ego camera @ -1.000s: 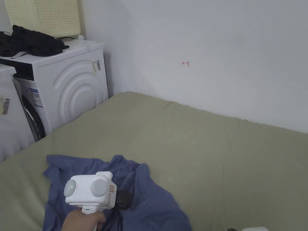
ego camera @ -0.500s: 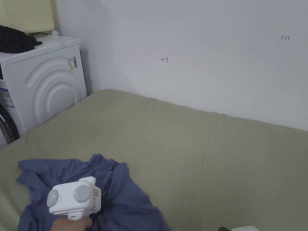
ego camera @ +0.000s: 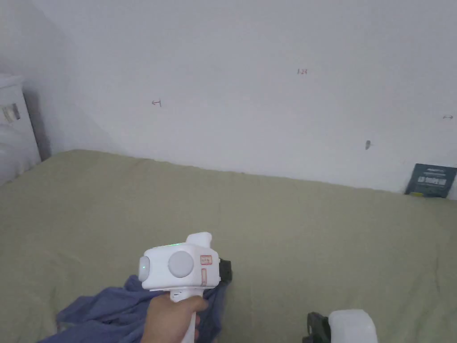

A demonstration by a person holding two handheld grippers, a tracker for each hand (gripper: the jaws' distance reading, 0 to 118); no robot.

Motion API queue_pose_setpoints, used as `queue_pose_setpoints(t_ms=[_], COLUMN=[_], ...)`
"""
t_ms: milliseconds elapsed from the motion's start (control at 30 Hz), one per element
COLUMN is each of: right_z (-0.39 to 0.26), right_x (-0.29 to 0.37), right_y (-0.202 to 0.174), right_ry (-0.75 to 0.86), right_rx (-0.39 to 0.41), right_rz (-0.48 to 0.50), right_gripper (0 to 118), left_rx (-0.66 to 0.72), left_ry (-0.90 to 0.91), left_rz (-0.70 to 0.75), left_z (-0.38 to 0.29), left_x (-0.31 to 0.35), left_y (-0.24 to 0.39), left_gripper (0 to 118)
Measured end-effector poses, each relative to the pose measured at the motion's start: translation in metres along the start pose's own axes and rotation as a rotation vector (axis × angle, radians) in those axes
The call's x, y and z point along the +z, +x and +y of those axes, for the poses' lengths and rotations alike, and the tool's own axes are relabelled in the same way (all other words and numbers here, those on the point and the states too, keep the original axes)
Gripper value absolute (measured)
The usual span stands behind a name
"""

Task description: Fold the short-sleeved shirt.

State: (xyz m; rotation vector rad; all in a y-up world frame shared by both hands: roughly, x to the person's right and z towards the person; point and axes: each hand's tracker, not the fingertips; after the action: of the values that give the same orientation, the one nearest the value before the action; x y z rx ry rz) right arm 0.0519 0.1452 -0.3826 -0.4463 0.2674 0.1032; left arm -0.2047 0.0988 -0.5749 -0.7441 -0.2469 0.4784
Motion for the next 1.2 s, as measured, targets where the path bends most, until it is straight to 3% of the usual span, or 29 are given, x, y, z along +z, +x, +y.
queue_pose_setpoints(t_ms=[167, 200, 300, 467, 733, 767, 800, 867, 967, 1033, 1200], right_z=[-0.004, -0.006, -0.012, -0.027, -0.040, -0.040, -0.040, -0.040, -0.037, -0.036, -0.037], right_x=[0.036, 0.041, 0.051, 0.051, 0.037, 0.036, 0.035, 0.036, 0.042, 0.049, 0.059], right_y=[0.062, 0.073, 0.099, 0.125, 0.146, 0.147, 0.148, 0.147, 0.138, 0.130, 0.107], right_ry=[0.022, 0.026, 0.020, -0.003, -0.047, -0.048, -0.051, -0.051, -0.052, -0.044, -0.030], right_rx=[-0.058, -0.063, -0.085, -0.108, -0.112, -0.113, -0.116, -0.117, -0.111, -0.110, -0.095], right_rz=[-0.120, -0.139, -0.182, -0.225, -0.261, -0.264, -0.263, -0.255, -0.244, -0.228, -0.200], right_gripper=[0, 0, 0, 0, 0, 0, 0, 0, 0, 0, 0], left_rx=[-0.149, -0.068, -0.099, -0.096, -0.034, -0.022, -0.021, -0.032, -0.014, 0.011, -0.038], left_ry=[-0.015, -0.003, -0.035, -0.187, -0.335, -0.320, -0.302, -0.244, -0.060, -0.035, 0.012], left_rz=[-0.151, -0.069, -0.087, 0.095, 0.164, 0.156, 0.132, 0.075, -0.002, -0.004, 0.159], left_z=[-0.009, -0.013, -0.019, -0.053, -0.111, -0.112, -0.112, -0.107, -0.103, -0.104, -0.137], left_x=[-0.031, -0.033, -0.052, -0.115, -0.192, -0.187, -0.183, -0.167, -0.099, -0.048, 0.054], left_y=[0.128, 0.143, 0.179, 0.175, 0.150, 0.146, 0.143, 0.140, 0.124, 0.105, 0.033], left_gripper=[9, 9, 9, 9, 9, 18, 42, 118, 118, 118, 118])
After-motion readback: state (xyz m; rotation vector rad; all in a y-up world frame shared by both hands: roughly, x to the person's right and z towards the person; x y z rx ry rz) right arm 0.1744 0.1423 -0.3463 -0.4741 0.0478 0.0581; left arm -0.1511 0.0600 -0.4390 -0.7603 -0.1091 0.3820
